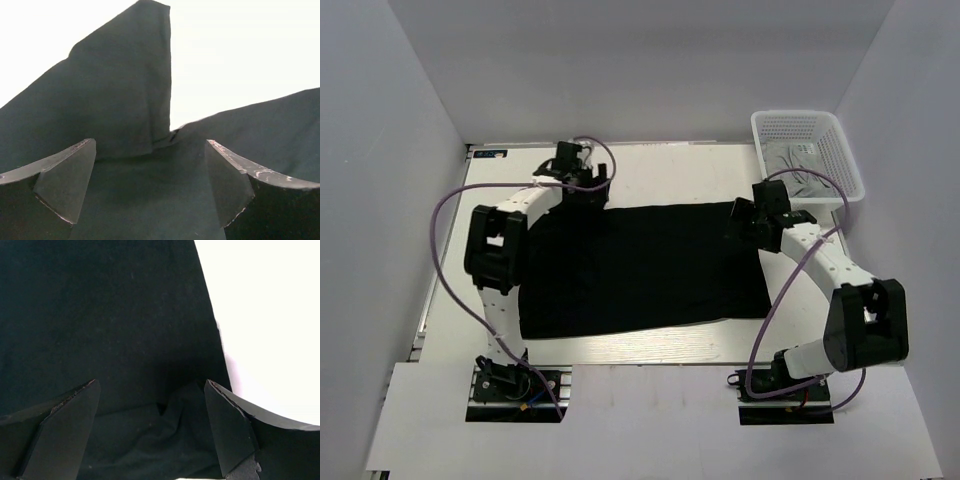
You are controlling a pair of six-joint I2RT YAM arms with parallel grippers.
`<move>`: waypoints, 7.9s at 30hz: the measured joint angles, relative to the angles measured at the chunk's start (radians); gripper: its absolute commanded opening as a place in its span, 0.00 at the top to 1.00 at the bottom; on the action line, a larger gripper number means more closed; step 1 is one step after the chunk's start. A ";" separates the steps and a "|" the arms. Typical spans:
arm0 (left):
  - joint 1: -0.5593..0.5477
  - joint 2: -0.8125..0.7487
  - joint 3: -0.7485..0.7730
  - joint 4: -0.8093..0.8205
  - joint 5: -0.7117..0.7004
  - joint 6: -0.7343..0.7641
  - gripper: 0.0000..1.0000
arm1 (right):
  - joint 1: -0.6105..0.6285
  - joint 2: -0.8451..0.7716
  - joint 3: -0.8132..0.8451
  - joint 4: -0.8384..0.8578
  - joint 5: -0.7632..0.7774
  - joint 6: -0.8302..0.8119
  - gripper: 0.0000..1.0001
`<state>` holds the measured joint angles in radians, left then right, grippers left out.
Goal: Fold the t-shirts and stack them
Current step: Grap the side of the flattened tshirt furthest away from the robot with both arms, then fold the other side of the tshirt into a rectangle
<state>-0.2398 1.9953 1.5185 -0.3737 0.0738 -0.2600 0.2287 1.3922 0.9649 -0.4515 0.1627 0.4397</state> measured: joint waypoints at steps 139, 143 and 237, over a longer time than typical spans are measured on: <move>0.002 0.016 0.071 0.033 -0.088 0.365 1.00 | 0.004 0.793 0.684 0.011 0.214 0.049 1.00; 0.002 -0.059 0.060 -0.003 -0.092 0.369 1.00 | 0.013 0.740 0.607 0.039 0.232 0.039 1.00; 0.032 -0.587 -0.539 -0.374 -0.502 -0.518 0.40 | 0.079 -0.130 -0.307 0.298 -0.101 -0.003 0.10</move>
<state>-0.2077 1.4078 0.9791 -0.7479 -0.4278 -0.7776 0.3077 1.2625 0.6582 -0.1539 0.0620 0.4366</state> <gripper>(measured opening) 0.633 0.902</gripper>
